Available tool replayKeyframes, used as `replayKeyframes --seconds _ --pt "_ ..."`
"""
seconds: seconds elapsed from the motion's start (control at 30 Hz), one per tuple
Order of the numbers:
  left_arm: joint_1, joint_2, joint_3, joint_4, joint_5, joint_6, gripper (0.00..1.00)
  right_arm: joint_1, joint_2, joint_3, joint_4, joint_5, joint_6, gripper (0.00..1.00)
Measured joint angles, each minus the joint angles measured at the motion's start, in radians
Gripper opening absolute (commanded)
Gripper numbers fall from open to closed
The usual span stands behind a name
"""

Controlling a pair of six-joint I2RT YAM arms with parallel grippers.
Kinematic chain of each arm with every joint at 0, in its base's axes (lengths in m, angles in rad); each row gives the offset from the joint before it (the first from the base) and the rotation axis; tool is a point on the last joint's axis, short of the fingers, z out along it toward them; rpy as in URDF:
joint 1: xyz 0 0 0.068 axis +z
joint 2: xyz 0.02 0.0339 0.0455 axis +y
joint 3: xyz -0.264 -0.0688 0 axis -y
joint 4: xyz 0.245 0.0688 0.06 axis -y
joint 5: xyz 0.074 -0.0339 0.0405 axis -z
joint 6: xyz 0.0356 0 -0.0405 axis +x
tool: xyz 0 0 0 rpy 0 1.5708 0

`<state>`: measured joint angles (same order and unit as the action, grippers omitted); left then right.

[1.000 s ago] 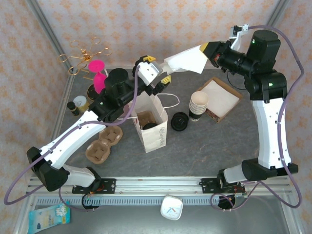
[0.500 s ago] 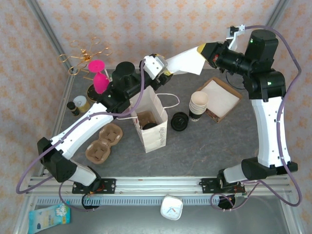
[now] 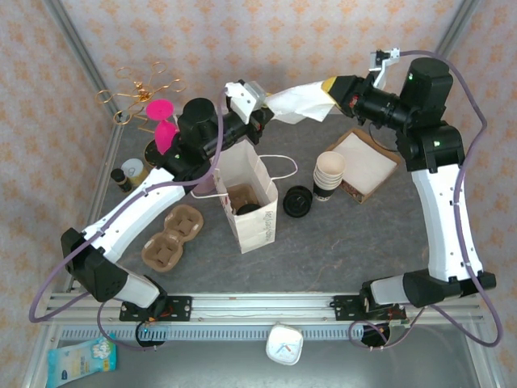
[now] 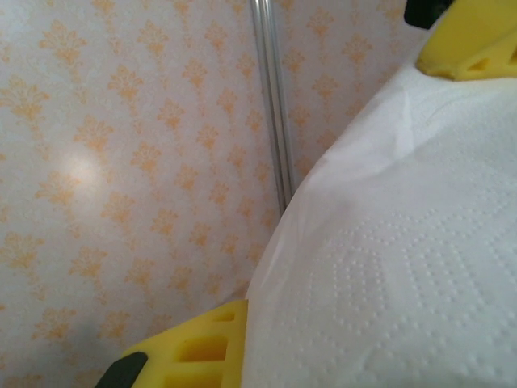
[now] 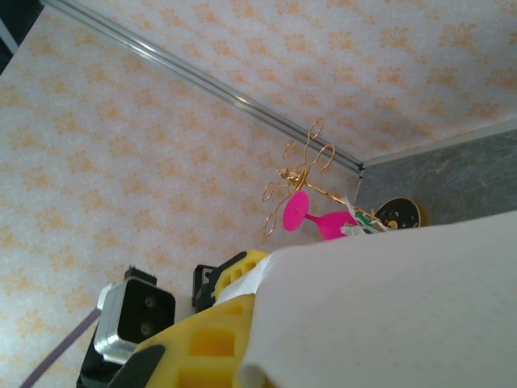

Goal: Pack the takeout coffee

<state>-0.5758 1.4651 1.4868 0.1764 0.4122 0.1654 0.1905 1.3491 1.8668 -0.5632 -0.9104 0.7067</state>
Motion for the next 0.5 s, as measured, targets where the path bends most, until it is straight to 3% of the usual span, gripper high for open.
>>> replayKeyframes --seconds 0.13,0.23,0.5 --pt "0.0 0.0 0.026 -0.006 -0.013 -0.096 0.0 0.029 -0.069 -0.119 0.111 0.002 0.048 0.24" --pt "0.001 -0.003 0.055 -0.026 -0.035 -0.124 0.0 0.075 -0.095 -0.168 0.159 0.0 0.053 0.27" --pt "0.018 -0.01 0.193 -0.147 -0.071 -0.114 0.0 0.11 -0.201 -0.392 0.213 0.016 0.027 0.54"
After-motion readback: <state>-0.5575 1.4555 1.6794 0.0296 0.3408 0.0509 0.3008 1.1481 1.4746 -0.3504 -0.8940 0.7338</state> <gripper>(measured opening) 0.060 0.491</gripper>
